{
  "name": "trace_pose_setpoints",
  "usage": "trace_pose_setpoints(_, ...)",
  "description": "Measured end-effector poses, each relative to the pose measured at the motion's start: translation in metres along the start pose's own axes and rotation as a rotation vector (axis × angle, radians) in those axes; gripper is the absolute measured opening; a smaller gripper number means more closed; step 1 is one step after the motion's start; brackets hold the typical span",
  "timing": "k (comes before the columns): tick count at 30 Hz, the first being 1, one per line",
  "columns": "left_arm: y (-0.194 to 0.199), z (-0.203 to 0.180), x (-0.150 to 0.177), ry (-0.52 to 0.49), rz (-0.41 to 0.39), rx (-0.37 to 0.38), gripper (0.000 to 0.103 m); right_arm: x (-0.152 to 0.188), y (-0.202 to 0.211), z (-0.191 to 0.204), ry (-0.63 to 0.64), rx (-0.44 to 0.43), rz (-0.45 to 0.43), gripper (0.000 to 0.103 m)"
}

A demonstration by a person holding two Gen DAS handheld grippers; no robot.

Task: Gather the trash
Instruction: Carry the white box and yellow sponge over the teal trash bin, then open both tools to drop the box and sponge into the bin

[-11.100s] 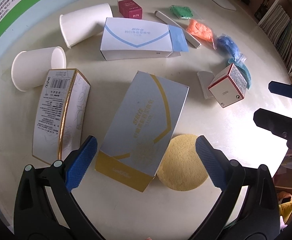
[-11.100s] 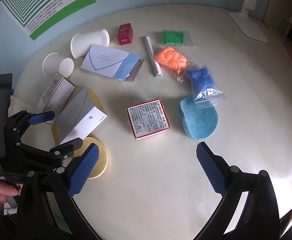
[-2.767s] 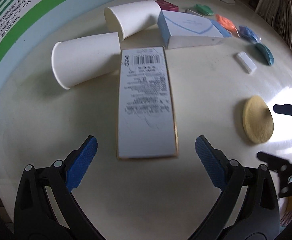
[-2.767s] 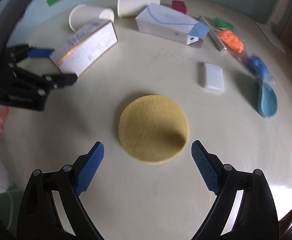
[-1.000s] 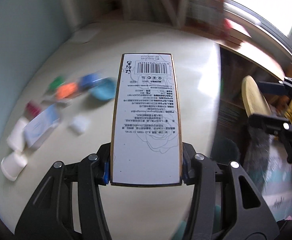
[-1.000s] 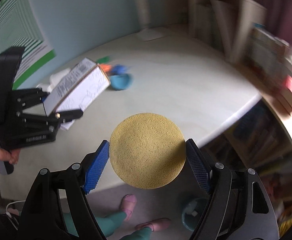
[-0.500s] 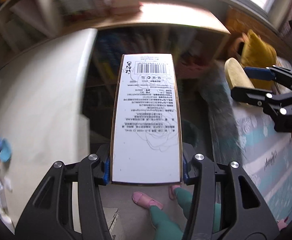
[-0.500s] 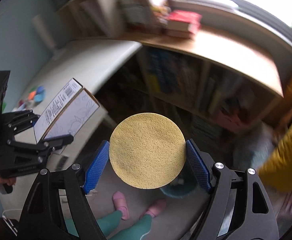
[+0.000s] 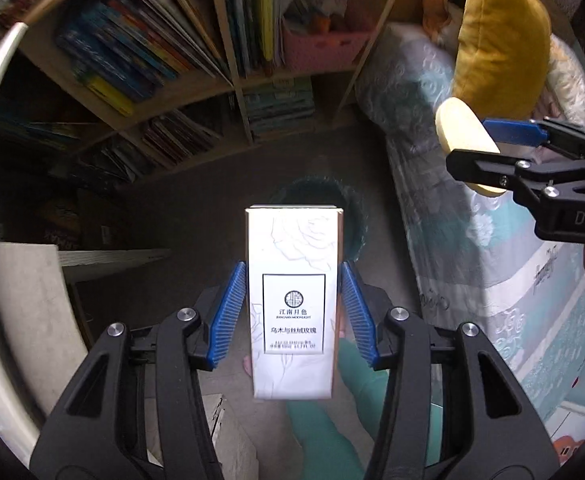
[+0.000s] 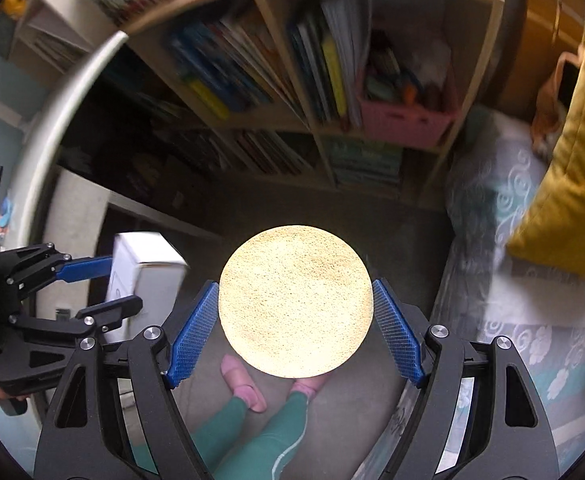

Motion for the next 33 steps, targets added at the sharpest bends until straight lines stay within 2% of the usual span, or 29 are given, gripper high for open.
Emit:
trace_pose_setpoints(10,-0.104,-0.036,-0.011,-0.074,0.129,0.024,0.047,0.019,-0.098,-0.063,-0.129,-0.008,0.106,0.077)
trace_pose_setpoints(18,-0.185,-0.058,-0.018,-0.148,0.207,0.024,0.047,0.049,-0.183,-0.121,-0.270,-0.005,0.197,0.077)
trace_pose_setpoints(25,-0.247,-0.069,-0.014,-0.180,0.286,0.012,0.047,0.067,-0.238,-0.150,-0.375,-0.010,0.248,0.078)
trace_pose_setpoints(26,-0.253,-0.069,-0.012,-0.181,0.294,0.016,0.049,0.070,-0.244,-0.153,-0.397,-0.015,0.260,0.078)
trace_pose_setpoints(28,-0.263,-0.070,-0.010,-0.171,0.307,0.019,0.066,0.074,-0.253,-0.154,-0.422,-0.033,0.279,0.078)
trace_pose_setpoints(33,-0.269,-0.068,-0.006,-0.141,0.318,0.028,0.071,0.075,-0.256,-0.154,-0.414,-0.025,0.290,0.078)
Point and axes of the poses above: each gripper's, at about its wrist camera, not at the fingertips, and y roughly against the way its jaws point, z to its left, x to its underside, the point moved 5 cm from there along -y, roughly the way its jaws point, and after that the axes turned 10 degrees about -x, right-handed, at the moved point
